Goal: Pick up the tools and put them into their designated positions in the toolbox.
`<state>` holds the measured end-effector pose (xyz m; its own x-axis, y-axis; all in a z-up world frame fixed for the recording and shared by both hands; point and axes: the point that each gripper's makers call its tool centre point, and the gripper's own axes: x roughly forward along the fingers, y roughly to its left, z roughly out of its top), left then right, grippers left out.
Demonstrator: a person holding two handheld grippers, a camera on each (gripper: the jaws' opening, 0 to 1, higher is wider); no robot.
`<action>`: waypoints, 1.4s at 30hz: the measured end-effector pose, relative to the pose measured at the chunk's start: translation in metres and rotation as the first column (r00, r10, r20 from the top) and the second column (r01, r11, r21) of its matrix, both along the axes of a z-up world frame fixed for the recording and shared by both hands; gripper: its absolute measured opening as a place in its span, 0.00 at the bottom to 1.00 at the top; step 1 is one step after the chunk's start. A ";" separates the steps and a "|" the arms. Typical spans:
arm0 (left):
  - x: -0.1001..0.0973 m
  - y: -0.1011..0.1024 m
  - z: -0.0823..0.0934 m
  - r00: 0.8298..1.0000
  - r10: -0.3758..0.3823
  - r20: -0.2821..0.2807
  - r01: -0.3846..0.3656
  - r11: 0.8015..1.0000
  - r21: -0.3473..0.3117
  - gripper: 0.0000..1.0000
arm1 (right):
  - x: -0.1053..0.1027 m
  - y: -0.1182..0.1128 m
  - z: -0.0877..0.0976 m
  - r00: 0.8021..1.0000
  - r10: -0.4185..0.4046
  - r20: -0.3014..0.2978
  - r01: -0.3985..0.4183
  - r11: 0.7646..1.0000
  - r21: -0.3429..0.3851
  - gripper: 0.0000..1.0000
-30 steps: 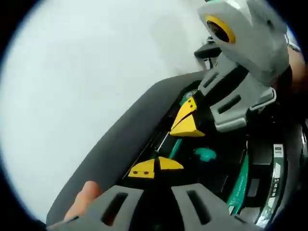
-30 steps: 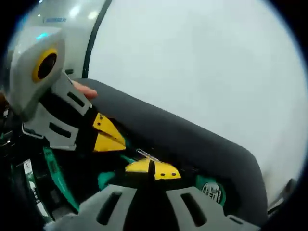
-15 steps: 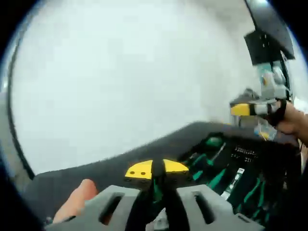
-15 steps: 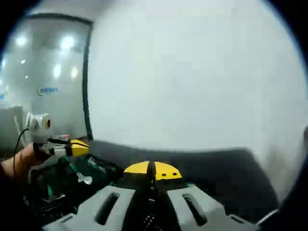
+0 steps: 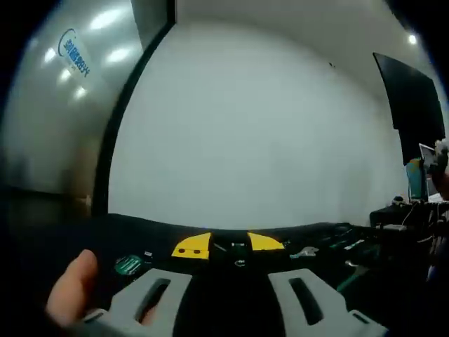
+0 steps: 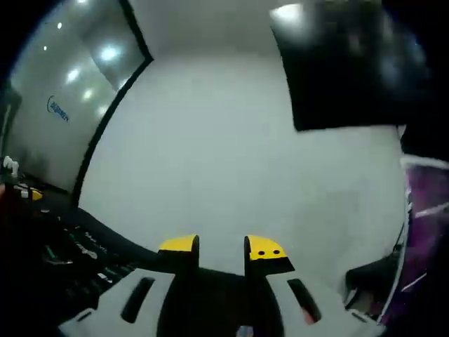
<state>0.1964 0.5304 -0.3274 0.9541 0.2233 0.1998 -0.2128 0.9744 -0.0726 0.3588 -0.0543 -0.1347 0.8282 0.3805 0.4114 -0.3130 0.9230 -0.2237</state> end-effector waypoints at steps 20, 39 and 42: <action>-0.008 0.020 -0.002 0.994 0.052 0.092 -0.054 0.998 0.017 0.13 | 0.090 -0.021 -0.127 0.793 -0.245 -0.558 0.112 0.958 -0.263 0.85; -0.011 0.025 0.001 0.992 0.077 0.101 -0.077 0.997 -0.003 0.13 | 0.166 -0.036 -0.248 0.361 -0.339 -0.869 0.179 0.939 -0.293 0.56; -0.012 0.025 0.001 0.991 0.081 0.105 -0.081 0.997 -0.002 0.13 | 0.163 -0.029 -0.269 0.282 -0.259 -0.924 0.161 0.962 -0.220 0.56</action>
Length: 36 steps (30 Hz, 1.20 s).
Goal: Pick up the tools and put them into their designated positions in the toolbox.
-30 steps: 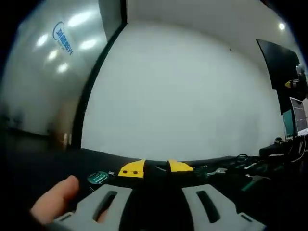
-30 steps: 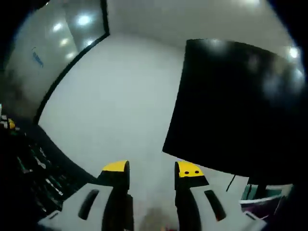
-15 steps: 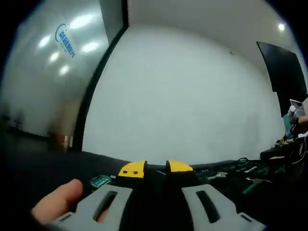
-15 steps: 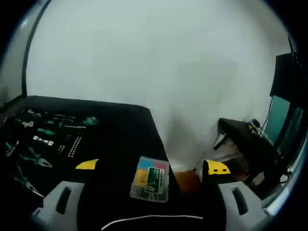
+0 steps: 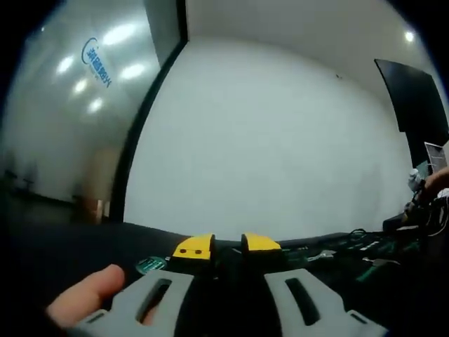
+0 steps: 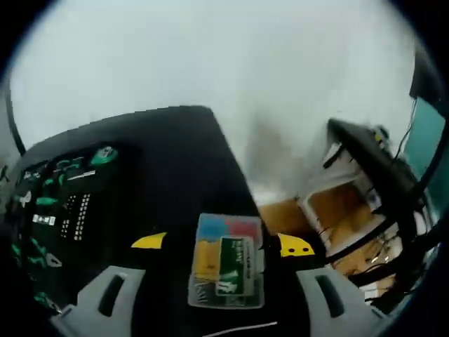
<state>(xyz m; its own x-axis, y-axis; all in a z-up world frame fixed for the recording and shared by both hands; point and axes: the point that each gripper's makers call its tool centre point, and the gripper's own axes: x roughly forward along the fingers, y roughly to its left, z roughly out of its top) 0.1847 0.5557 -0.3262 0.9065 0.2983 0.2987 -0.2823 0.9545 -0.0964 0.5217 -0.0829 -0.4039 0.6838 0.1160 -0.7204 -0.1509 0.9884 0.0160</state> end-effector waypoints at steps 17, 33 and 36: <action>0.000 0.002 -0.003 1.000 0.011 -0.028 -0.011 1.000 0.012 0.12 | -0.008 -0.010 -0.034 0.987 0.020 -0.157 -0.014 0.999 0.038 0.54; 0.001 0.004 -0.007 0.998 0.020 -0.053 -0.019 1.000 0.022 0.12 | -0.125 0.119 0.026 0.934 0.281 -0.219 -0.063 0.735 0.675 0.53; 0.002 0.003 -0.008 0.998 0.019 -0.059 -0.018 1.000 0.024 0.12 | -0.138 0.131 0.031 0.931 0.310 -0.191 -0.126 0.766 0.631 0.52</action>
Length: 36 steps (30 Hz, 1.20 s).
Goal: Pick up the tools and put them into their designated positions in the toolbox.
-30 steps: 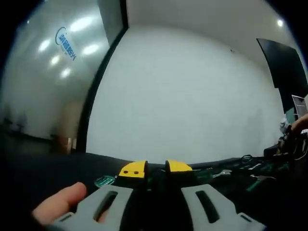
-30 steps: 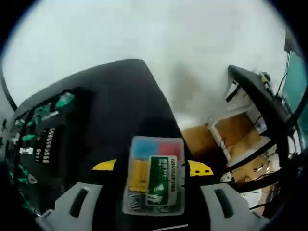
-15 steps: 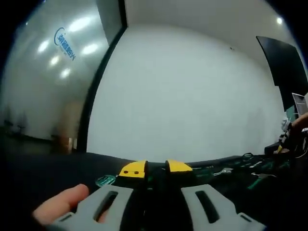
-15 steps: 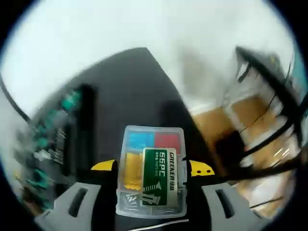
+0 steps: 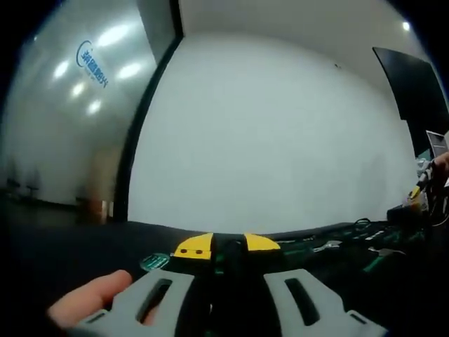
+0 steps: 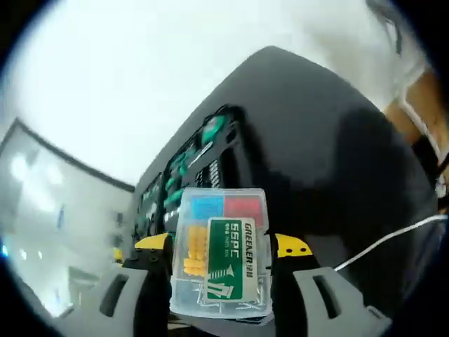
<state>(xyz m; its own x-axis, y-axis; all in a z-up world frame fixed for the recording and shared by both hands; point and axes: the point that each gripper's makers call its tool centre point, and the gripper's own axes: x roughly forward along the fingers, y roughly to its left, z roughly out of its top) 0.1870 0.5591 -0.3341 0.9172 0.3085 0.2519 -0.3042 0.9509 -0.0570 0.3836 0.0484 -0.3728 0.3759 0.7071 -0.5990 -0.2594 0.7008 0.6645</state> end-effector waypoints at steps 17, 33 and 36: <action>0.004 0.000 -0.006 0.999 0.010 -0.040 -0.010 1.000 0.018 0.12 | 0.007 0.009 0.007 0.920 0.178 0.348 -0.067 0.949 -0.308 0.06; 0.084 -0.259 0.030 0.710 -0.611 -0.350 0.680 0.724 0.116 0.20 | -0.103 0.000 0.057 0.574 0.221 0.789 -0.253 0.964 -0.086 0.15; 0.105 -0.311 -0.008 0.587 -0.613 -0.528 0.775 0.615 0.147 0.25 | -0.123 0.000 0.015 0.588 0.262 0.765 -0.244 0.959 -0.141 0.16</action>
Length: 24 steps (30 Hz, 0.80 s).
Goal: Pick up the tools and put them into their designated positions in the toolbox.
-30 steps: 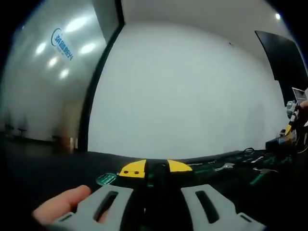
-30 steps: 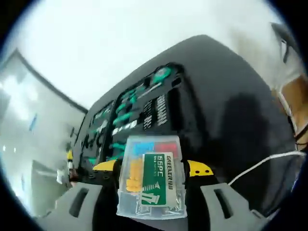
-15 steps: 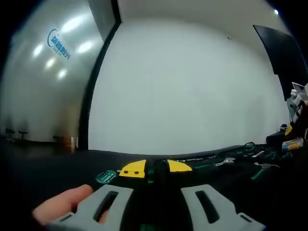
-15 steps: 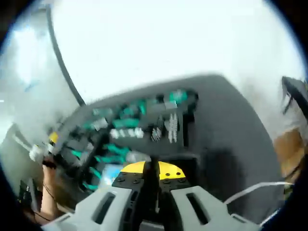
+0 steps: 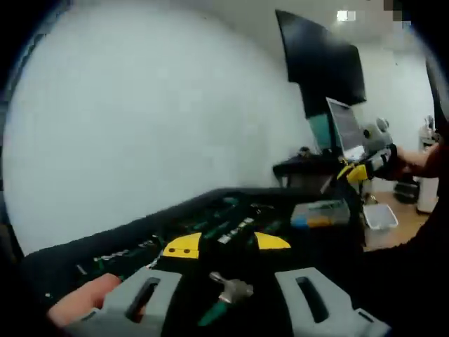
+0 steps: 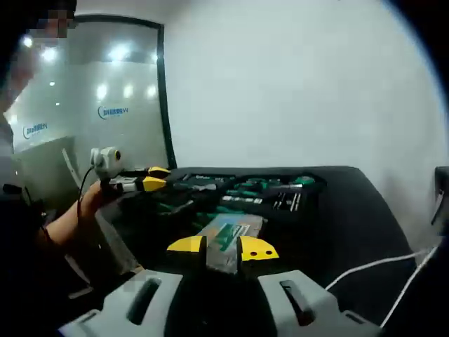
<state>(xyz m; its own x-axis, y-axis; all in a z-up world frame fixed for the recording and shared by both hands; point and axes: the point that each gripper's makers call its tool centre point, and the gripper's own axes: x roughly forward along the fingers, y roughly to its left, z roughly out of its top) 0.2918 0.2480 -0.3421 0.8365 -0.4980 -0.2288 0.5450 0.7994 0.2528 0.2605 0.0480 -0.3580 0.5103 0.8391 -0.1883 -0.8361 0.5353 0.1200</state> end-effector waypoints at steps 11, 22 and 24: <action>0.034 -0.065 -0.050 0.927 -0.299 -0.228 0.332 0.935 0.123 0.23 | 0.010 0.000 -0.023 1.000 0.006 0.001 -0.006 0.999 0.044 0.27; 0.043 -0.117 -0.047 0.867 -0.419 -0.270 0.460 0.882 0.106 0.13 | 0.035 -0.005 -0.019 1.000 -0.018 -0.006 0.018 0.996 0.085 0.12; 0.049 -0.127 -0.048 0.862 -0.425 -0.274 0.465 0.880 0.099 0.14 | 0.039 -0.008 -0.019 0.999 -0.041 0.001 0.041 0.997 0.067 0.12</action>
<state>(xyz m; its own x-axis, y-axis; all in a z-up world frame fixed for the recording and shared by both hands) 0.3407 0.1209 -0.3899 0.4441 -0.7452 -0.4975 0.8924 0.4176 0.1711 0.2997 0.0398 -0.3770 0.5450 0.8281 -0.1311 -0.8138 0.5601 0.1547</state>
